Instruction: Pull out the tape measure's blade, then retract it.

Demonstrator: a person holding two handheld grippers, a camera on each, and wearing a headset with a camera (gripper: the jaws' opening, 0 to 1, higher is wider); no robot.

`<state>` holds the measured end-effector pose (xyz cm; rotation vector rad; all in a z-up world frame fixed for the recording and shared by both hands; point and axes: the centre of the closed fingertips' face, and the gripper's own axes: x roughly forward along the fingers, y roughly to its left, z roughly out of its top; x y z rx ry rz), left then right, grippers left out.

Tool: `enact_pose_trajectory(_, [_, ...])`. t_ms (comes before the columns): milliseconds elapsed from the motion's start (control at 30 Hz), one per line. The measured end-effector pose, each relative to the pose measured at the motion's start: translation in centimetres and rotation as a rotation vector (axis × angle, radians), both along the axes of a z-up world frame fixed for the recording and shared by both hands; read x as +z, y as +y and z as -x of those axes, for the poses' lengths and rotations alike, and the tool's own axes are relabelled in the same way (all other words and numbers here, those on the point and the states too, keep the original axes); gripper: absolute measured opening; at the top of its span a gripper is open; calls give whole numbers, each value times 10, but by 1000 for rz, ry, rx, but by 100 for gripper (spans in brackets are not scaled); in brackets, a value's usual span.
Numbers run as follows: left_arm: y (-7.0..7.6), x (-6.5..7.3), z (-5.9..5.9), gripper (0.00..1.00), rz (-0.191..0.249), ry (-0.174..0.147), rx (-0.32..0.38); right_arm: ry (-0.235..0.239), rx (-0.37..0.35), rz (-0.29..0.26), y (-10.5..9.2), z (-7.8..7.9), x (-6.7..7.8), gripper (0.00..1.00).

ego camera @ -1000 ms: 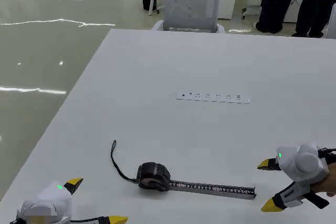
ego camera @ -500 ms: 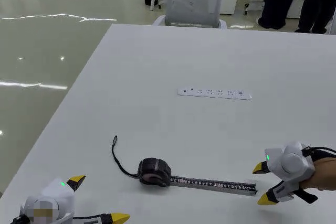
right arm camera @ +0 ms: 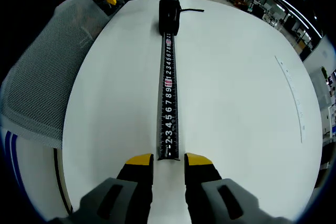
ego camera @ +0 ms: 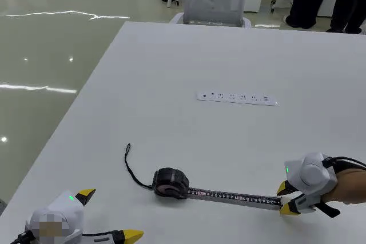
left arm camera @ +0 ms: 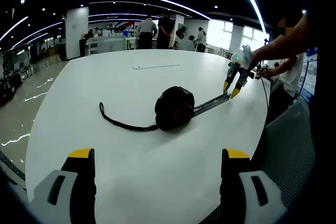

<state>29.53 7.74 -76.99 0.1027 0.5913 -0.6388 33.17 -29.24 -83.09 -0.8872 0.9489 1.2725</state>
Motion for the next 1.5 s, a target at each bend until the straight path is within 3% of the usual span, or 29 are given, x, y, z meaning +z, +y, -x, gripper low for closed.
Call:
enact_pose_trajectory(500, [1, -3, 4, 99, 1, 7, 11, 25, 15, 30, -1, 2, -5, 16])
enact_pose_trajectory(867, [-1, -2, 3, 99, 10, 3, 19, 53, -31, 46, -1, 0, -6, 14])
enact_pose_trajectory(1067, [-1, -2, 2, 99, 8, 6, 19, 44, 10, 84, -1, 1, -6, 15])
enact_pose_trajectory(1267, [-2, 0, -2, 99, 24, 4, 37, 55, -37, 88, -1, -1, -7, 14])
enact_pose_trajectory(1400, [-4, 0, -6, 99, 29, 23, 59, 54, -39, 85, -1, 0, -7, 14])
enact_pose_trajectory(1500, [-7, 2, -8, 99, 34, 15, 72, 59, -60, 79, -2, 0, -7, 14])
